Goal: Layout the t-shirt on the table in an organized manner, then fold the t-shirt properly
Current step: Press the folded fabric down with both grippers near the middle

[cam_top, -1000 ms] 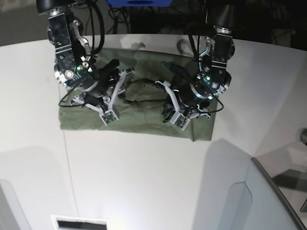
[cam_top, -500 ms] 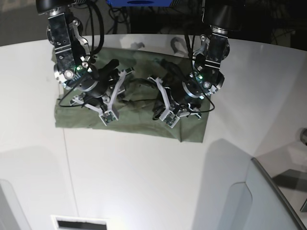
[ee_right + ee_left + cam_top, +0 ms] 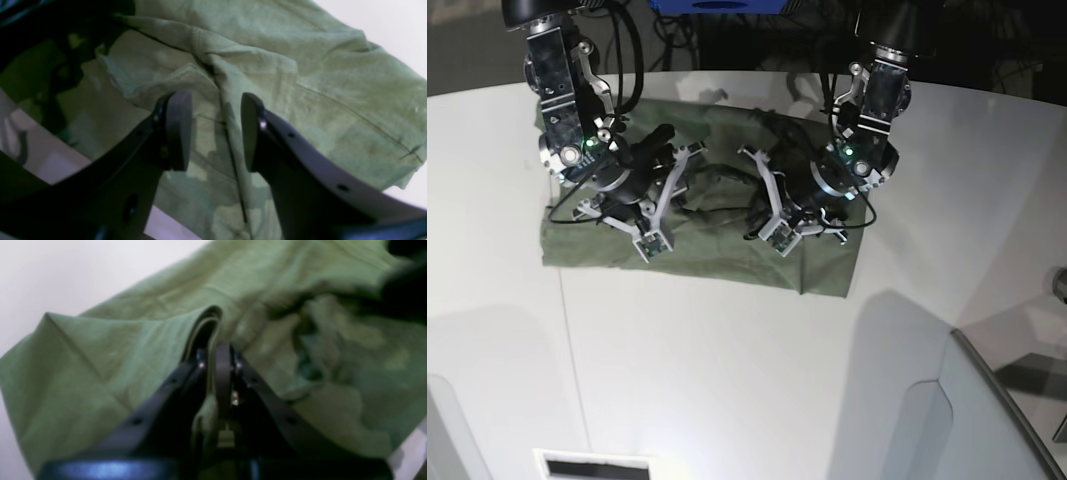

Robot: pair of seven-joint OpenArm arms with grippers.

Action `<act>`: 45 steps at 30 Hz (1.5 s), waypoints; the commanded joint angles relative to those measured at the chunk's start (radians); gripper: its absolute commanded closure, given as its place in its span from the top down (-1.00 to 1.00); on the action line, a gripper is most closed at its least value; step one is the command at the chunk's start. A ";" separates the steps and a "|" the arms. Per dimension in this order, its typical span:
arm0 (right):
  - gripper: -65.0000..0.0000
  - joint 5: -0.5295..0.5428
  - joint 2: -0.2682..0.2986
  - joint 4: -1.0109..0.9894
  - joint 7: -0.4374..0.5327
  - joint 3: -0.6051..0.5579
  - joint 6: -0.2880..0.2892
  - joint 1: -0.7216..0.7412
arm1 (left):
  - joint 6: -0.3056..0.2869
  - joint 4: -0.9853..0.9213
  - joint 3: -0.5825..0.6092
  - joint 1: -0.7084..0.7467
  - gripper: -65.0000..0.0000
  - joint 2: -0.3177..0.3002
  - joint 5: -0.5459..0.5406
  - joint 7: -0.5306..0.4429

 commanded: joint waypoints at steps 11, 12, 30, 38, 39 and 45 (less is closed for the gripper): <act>-0.30 0.010 -0.004 -0.034 0.021 0.001 0.002 0.023 | 0.004 0.075 -0.003 -0.012 -1.00 0.001 -0.009 0.061; -0.30 0.010 -0.004 -0.034 0.021 0.001 0.002 0.023 | 0.004 0.075 -0.003 -0.012 -1.00 0.001 -0.009 0.061; -0.28 0.010 -0.005 -0.031 0.022 0.001 0.002 0.025 | 0.002 -0.012 0.050 -0.029 -1.00 -0.001 -0.011 0.063; -0.28 0.010 -0.005 -0.031 0.019 0.001 0.002 0.025 | 0.004 -0.006 0.052 -0.052 -0.54 0.001 -0.011 0.064; -0.28 0.010 -0.005 -0.031 0.019 0.001 0.002 0.025 | 0.004 -0.006 0.052 -0.054 -0.42 0.001 -0.011 0.064; -0.28 0.010 -0.005 -0.031 0.019 0.001 0.002 0.025 | -0.002 0.006 0.064 -0.055 0.01 0.004 -0.021 0.064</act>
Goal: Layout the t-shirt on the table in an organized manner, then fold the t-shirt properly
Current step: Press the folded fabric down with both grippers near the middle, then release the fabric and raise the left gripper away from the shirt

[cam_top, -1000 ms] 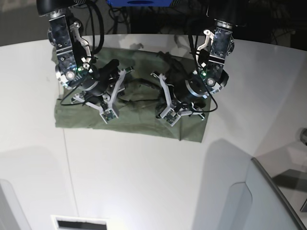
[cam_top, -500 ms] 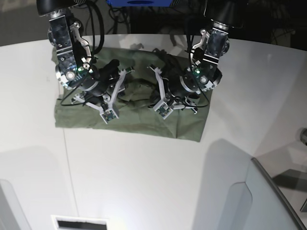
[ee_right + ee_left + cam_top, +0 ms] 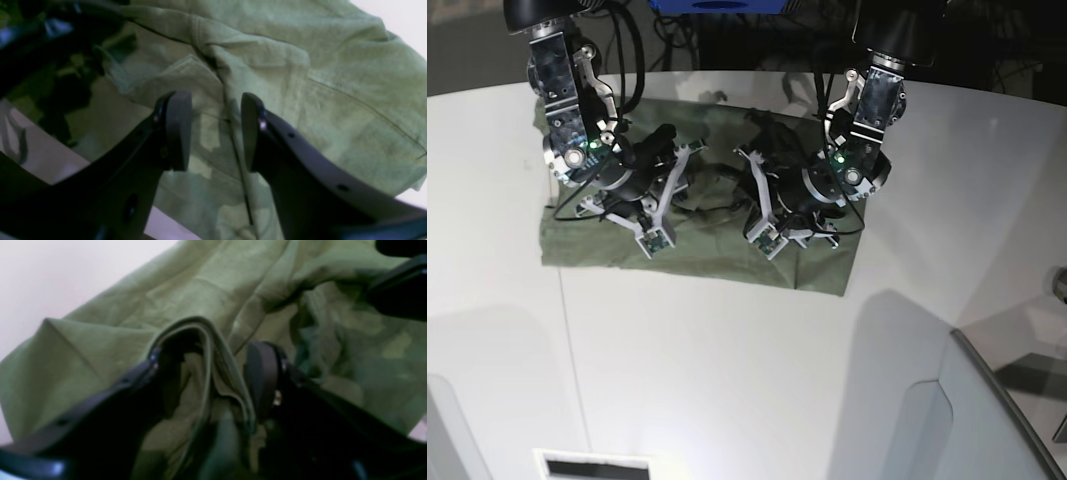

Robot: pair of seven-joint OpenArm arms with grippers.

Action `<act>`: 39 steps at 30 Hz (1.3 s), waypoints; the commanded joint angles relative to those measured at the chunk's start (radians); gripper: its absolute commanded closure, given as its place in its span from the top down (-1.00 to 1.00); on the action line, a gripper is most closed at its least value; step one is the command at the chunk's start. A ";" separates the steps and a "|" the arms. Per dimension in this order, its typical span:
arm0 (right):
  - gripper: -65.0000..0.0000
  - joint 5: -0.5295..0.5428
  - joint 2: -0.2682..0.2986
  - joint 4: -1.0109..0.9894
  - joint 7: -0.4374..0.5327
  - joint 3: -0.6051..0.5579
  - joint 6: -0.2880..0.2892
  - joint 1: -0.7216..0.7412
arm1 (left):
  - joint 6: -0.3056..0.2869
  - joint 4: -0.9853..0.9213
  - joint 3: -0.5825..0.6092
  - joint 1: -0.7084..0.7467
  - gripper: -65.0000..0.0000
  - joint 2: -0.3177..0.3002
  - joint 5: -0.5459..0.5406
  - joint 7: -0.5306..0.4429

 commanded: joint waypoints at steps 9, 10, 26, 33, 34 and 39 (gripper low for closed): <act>-0.28 0.007 -0.002 0.019 0.021 0.002 0.002 0.013 | 0.001 0.062 0.137 -0.004 0.01 -0.010 -0.017 -0.019; -0.29 0.007 -0.002 0.019 0.021 0.002 0.002 0.013 | 0.001 0.062 0.140 -0.001 0.01 -0.010 -0.017 -0.019; -0.29 0.007 -0.002 0.021 0.023 0.002 0.002 0.010 | 0.007 0.277 -0.209 0.097 -1.00 -0.073 0.009 -0.017; -0.29 0.007 -0.002 0.134 0.017 -0.018 0.002 -0.039 | 0.002 0.237 -0.373 0.172 -1.00 -0.088 0.096 -0.019; -0.29 0.007 -0.002 0.138 0.017 -0.041 0.002 -0.046 | 0.001 0.222 -0.397 0.172 -1.00 -0.099 0.083 -0.019; -0.28 0.005 -0.001 0.139 0.015 -0.185 0.002 -0.076 | 0.001 0.203 -0.474 0.227 -1.00 -0.175 -0.051 -0.019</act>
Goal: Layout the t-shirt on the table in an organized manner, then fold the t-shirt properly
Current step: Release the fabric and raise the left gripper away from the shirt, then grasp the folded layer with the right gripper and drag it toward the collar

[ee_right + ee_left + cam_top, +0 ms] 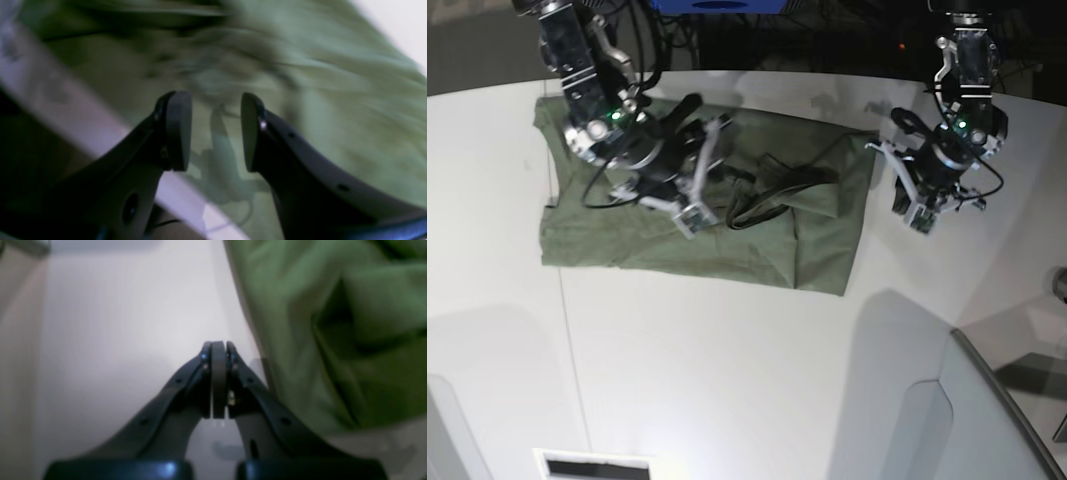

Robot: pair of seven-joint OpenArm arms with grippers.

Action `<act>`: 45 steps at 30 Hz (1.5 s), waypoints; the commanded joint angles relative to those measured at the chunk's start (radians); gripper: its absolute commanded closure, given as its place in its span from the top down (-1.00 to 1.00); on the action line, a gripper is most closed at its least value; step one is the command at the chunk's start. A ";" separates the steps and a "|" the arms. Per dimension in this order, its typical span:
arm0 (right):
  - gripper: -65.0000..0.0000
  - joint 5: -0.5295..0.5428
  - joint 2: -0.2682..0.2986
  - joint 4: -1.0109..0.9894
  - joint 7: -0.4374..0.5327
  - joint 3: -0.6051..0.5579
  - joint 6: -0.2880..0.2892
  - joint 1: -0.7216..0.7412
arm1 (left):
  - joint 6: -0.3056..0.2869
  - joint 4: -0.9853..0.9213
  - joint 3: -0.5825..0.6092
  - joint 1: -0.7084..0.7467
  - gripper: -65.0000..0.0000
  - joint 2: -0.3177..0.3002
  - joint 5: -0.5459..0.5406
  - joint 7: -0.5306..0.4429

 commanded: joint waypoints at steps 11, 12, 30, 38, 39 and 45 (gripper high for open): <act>-0.27 0.266 -0.009 -0.191 0.043 -0.119 0.006 0.094 | 0.002 -0.193 -0.240 0.020 -1.00 -0.192 -0.322 -0.025; -0.27 0.295 0.003 -0.212 0.058 -0.117 0.006 0.103 | -0.012 -0.202 -0.257 0.024 -1.00 -0.195 -0.325 -0.025; -0.27 0.497 0.017 -0.462 0.150 -0.122 0.006 0.246 | -0.158 -0.210 -0.363 0.024 -1.00 -0.189 -0.325 -0.025; -0.27 0.497 -0.004 -0.520 0.152 -0.122 0.006 0.285 | -0.158 -0.211 -0.363 0.026 -1.00 -0.189 -0.325 -0.025; -0.27 0.497 -0.006 -0.520 0.152 -0.122 0.006 0.290 | -0.158 -0.211 -0.363 0.027 -1.00 -0.189 -0.325 -0.025; -0.29 0.493 -0.030 -0.523 0.147 -0.124 0.006 0.293 | -0.158 -0.230 -0.363 0.024 -1.00 -0.189 -0.325 -0.025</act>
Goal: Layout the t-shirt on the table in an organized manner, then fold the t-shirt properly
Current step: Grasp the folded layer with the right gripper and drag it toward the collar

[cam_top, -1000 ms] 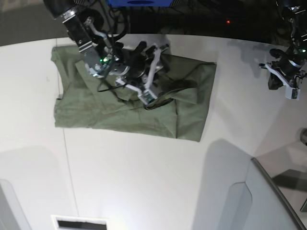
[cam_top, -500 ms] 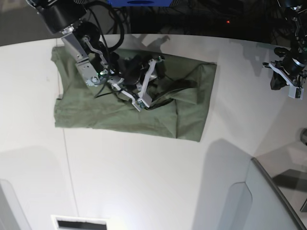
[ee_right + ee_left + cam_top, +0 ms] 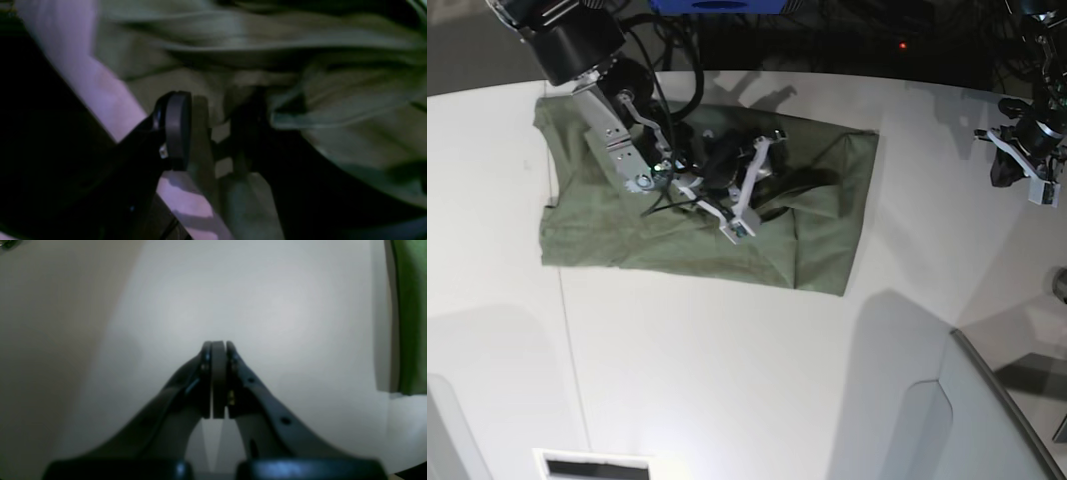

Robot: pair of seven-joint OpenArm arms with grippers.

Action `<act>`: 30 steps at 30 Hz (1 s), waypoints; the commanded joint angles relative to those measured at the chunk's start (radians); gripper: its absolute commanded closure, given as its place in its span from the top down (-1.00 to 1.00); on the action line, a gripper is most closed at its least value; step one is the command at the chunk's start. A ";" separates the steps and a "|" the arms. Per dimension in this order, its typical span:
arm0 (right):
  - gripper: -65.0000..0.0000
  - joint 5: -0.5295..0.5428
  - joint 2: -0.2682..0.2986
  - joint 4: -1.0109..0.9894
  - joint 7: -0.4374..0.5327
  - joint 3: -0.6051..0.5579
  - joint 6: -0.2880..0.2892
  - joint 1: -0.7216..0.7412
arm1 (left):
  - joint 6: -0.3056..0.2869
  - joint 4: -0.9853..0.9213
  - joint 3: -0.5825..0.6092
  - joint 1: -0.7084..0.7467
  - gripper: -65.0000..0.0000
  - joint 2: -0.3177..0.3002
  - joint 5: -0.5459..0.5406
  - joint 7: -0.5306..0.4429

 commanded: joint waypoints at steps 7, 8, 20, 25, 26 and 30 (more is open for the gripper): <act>-0.88 0.012 -0.004 0.003 0.010 0.001 0.005 0.015 | -0.001 -0.027 -0.007 -0.005 -1.00 -0.019 -0.011 -0.019; -0.97 0.012 -0.004 -0.003 0.010 0.001 0.005 0.015 | -0.001 -0.027 -0.007 -0.005 -1.00 -0.019 -0.011 -0.019; -1.00 0.015 0.056 0.151 -0.139 0.012 0.000 -0.029 | -0.001 -0.027 -0.007 -0.005 -1.00 -0.022 -0.011 -0.019; -1.00 0.015 0.093 0.233 -0.223 0.015 -0.001 -0.063 | -0.001 -0.027 -0.007 -0.005 -1.00 -0.022 -0.011 -0.019; -1.00 0.015 0.096 0.249 -0.237 0.015 -0.001 -0.072 | -0.001 -0.027 -0.007 -0.005 -1.00 -0.022 -0.011 -0.019; -1.00 0.014 0.096 0.306 -0.299 0.061 -0.001 -0.113 | -0.001 -0.027 -0.007 -0.005 -1.00 -0.022 -0.011 -0.019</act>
